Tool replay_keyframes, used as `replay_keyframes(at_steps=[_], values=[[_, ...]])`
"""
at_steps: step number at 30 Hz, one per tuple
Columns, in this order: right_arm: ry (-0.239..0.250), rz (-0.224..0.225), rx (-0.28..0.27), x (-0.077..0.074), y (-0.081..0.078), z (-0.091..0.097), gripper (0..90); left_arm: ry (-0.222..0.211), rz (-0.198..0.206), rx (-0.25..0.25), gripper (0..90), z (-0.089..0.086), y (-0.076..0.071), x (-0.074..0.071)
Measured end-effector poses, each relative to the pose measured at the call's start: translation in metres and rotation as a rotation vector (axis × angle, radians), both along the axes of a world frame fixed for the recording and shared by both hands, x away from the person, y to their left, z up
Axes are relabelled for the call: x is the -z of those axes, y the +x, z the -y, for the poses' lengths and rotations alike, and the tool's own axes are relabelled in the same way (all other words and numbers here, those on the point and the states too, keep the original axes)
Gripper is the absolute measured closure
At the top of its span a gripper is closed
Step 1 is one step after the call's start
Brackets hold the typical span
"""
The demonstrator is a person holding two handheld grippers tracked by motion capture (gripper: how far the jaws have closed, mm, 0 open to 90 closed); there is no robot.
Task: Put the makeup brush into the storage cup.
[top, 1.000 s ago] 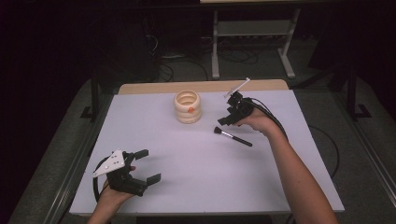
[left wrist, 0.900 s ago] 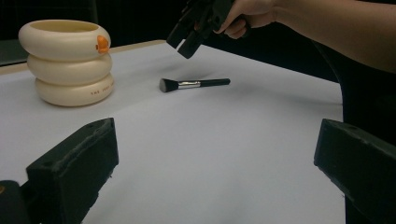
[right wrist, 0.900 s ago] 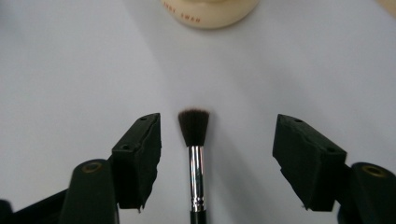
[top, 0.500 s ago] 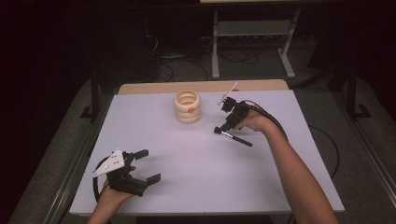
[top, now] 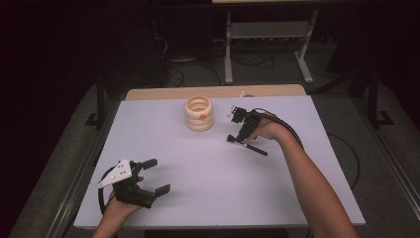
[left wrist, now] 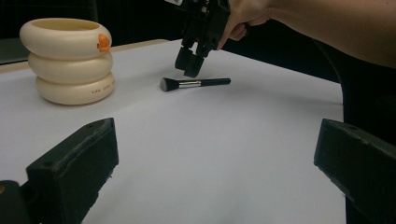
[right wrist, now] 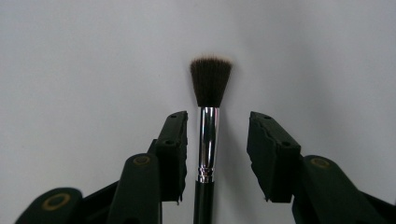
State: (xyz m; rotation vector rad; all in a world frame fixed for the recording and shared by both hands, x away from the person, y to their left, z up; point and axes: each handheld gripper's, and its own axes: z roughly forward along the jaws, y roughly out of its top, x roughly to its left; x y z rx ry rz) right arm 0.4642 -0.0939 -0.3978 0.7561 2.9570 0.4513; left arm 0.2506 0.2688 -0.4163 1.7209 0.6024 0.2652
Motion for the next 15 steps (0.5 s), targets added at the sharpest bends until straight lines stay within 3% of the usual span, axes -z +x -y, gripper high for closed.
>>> replay_keyframes(at_steps=[15], values=[[-0.073,-0.033,-0.023,0.0089,0.0019,-0.0077,67.6,-0.005,-0.001,-0.001,0.0,0.0002,-0.0001,0.0000]])
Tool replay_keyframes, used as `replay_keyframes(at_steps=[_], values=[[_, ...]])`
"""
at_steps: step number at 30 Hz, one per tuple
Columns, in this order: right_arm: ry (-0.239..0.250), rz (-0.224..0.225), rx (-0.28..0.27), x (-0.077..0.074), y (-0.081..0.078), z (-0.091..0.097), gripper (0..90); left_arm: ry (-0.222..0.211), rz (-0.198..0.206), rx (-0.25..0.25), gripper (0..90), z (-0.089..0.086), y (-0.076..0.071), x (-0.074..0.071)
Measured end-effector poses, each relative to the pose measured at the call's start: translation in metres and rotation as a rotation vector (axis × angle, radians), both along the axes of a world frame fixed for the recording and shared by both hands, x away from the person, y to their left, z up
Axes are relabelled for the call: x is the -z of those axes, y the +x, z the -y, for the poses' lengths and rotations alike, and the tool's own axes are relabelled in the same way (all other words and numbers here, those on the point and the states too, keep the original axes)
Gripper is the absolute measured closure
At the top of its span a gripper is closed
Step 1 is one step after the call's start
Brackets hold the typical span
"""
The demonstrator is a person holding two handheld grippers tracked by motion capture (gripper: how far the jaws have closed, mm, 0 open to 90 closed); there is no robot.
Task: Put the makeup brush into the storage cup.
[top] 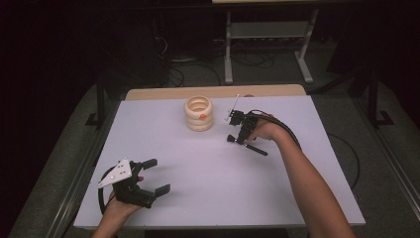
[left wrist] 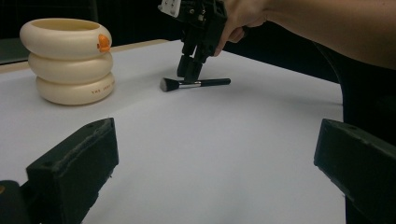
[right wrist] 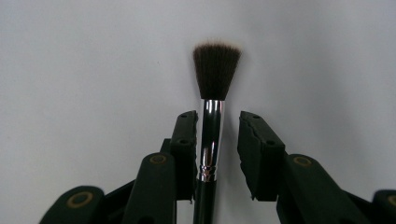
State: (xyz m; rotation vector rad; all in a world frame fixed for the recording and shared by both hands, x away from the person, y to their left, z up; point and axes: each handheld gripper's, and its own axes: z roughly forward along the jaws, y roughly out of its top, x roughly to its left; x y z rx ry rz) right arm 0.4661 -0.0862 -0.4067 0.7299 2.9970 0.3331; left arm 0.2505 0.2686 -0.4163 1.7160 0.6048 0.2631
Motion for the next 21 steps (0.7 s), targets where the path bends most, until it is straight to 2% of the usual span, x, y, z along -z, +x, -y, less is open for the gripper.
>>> replay_keyframes(at_steps=[12,21], values=[[-0.030,-0.001,-0.016,0.0074,0.0032,-0.0035,70.4,-0.006,-0.003,-0.001,0.0,0.0002,-0.0003,-0.0001],[-0.031,-0.018,-0.017,0.0094,0.0028,-0.0055,73.7,-0.005,-0.002,-0.001,0.0,0.0002,-0.0002,0.0000]])
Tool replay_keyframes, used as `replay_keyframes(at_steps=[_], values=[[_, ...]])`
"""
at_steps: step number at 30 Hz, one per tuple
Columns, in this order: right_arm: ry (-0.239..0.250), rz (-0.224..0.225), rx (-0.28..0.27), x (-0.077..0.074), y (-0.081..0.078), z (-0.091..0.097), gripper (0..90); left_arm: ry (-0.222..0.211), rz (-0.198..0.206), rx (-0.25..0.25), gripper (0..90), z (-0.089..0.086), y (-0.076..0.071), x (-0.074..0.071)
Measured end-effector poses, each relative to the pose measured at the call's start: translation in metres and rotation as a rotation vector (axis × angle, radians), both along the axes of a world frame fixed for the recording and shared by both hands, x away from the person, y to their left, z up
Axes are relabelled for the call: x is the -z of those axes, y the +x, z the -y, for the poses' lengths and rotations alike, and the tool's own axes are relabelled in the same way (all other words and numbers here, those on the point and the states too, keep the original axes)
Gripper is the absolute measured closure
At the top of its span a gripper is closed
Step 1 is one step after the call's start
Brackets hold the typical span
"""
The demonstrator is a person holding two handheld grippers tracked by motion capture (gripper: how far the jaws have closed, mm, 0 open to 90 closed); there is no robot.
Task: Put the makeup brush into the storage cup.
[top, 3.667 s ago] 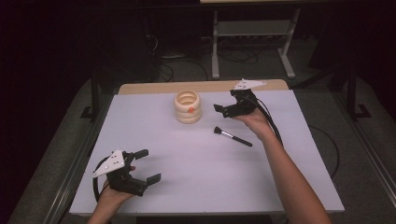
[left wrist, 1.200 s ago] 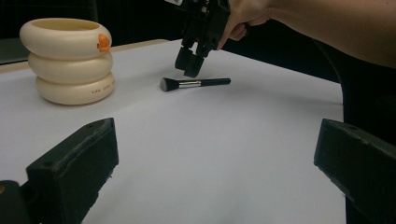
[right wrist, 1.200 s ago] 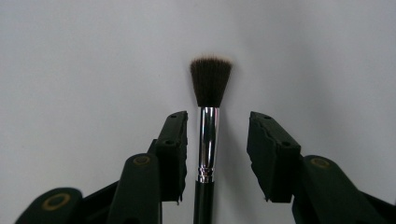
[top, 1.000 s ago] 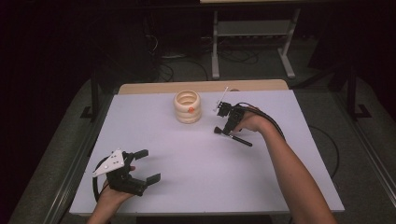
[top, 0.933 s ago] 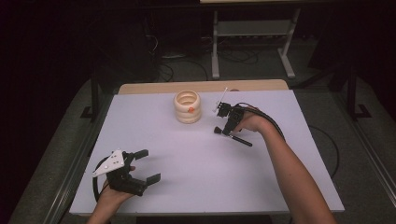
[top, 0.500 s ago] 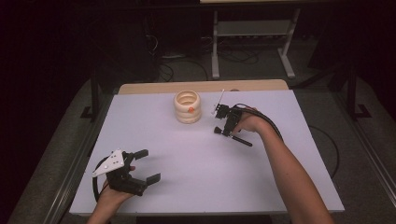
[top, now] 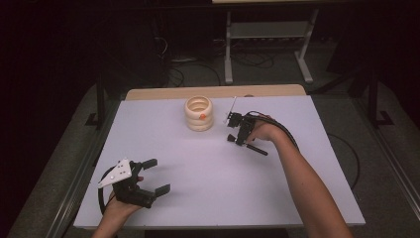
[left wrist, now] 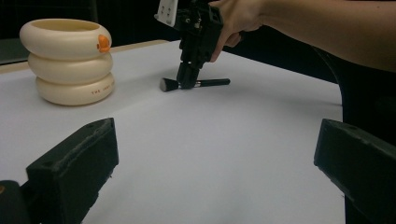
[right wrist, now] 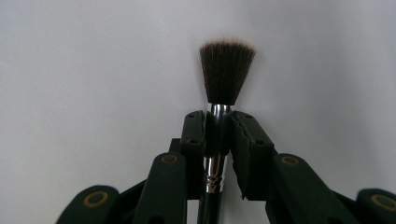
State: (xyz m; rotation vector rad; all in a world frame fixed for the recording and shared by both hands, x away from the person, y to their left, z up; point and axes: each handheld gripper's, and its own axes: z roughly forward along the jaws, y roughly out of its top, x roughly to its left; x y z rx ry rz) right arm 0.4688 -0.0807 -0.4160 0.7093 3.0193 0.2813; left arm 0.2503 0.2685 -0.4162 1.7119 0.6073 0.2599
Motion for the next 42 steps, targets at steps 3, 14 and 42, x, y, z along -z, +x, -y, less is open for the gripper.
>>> replay_keyframes(at_steps=[3,14,42], values=[[-0.009,0.001,-0.005,0.001,0.000,-0.001,74.5,-0.001,0.000,-0.001,0.0,0.000,0.000,0.000],[-0.009,-0.003,-0.003,0.001,0.000,-0.001,75.9,-0.002,-0.001,-0.002,0.0,0.000,0.000,0.000],[0.191,0.053,0.096,-0.022,-0.007,0.028,76.9,0.003,0.002,0.000,0.0,0.000,0.000,0.000]])
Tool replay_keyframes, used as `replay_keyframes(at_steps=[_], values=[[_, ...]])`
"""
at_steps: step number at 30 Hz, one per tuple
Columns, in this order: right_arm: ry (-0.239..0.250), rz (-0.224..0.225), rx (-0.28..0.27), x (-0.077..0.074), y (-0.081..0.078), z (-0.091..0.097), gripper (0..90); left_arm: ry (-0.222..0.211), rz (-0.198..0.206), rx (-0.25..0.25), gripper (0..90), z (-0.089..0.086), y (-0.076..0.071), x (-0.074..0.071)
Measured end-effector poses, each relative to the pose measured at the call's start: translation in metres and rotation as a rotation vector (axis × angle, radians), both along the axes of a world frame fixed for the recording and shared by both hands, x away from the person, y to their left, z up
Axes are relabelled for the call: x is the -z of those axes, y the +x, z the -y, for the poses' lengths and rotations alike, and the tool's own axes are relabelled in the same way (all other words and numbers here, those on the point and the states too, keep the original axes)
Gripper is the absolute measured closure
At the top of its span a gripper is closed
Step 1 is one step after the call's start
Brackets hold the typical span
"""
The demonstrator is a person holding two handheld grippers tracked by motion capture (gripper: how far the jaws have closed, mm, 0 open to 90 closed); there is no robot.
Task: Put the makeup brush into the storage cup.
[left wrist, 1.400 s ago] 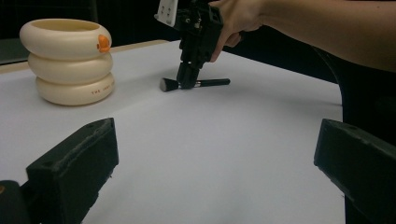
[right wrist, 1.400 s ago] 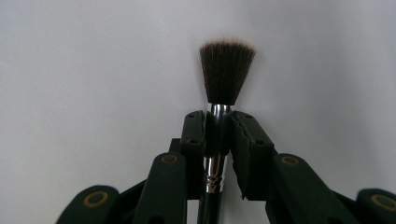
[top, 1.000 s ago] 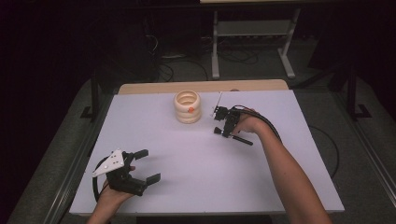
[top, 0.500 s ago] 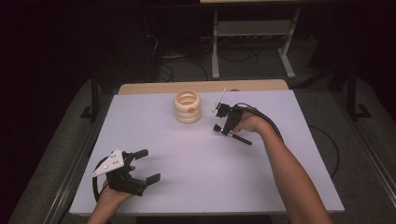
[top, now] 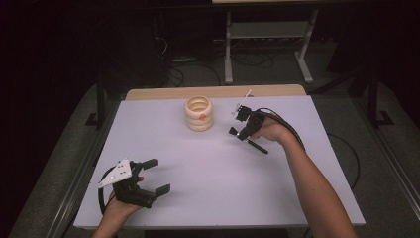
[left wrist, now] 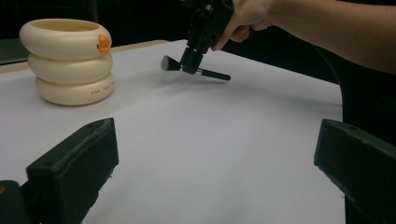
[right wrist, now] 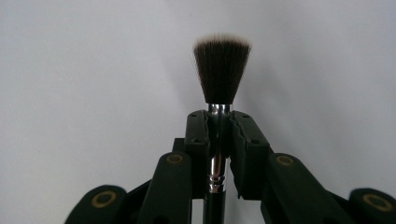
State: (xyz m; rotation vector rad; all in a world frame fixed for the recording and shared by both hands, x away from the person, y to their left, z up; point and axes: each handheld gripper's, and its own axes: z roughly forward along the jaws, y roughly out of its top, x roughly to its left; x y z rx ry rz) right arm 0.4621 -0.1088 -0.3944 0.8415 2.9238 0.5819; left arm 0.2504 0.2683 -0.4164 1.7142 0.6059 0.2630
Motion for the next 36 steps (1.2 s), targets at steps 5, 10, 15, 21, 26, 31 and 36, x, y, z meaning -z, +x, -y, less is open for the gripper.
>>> replay_keyframes(at_steps=[5,10,15,21,26,31,36], values=[[0.049,0.023,0.034,-0.007,-0.004,0.006,76.9,0.000,-0.001,0.000,0.0,0.000,0.000,0.000],[0.080,0.057,0.053,-0.013,-0.010,0.009,76.9,0.000,0.000,-0.001,0.0,0.000,0.000,0.000],[0.150,0.092,0.092,-0.022,-0.020,0.017,76.9,-0.005,-0.002,-0.005,0.0,0.000,0.000,0.000],[0.222,0.118,0.124,-0.029,-0.030,0.025,76.9,-0.010,-0.006,-0.010,0.0,-0.001,0.000,0.001],[0.273,0.154,0.158,-0.034,-0.040,0.033,76.9,-0.012,-0.005,-0.017,0.0,-0.003,0.001,0.001],[0.343,0.203,0.176,-0.040,-0.052,0.040,77.0,-0.007,-0.002,-0.013,0.0,-0.002,0.001,0.001],[0.415,0.248,0.192,-0.041,-0.066,0.045,76.9,0.001,-0.002,-0.012,0.0,0.000,0.001,0.002]])
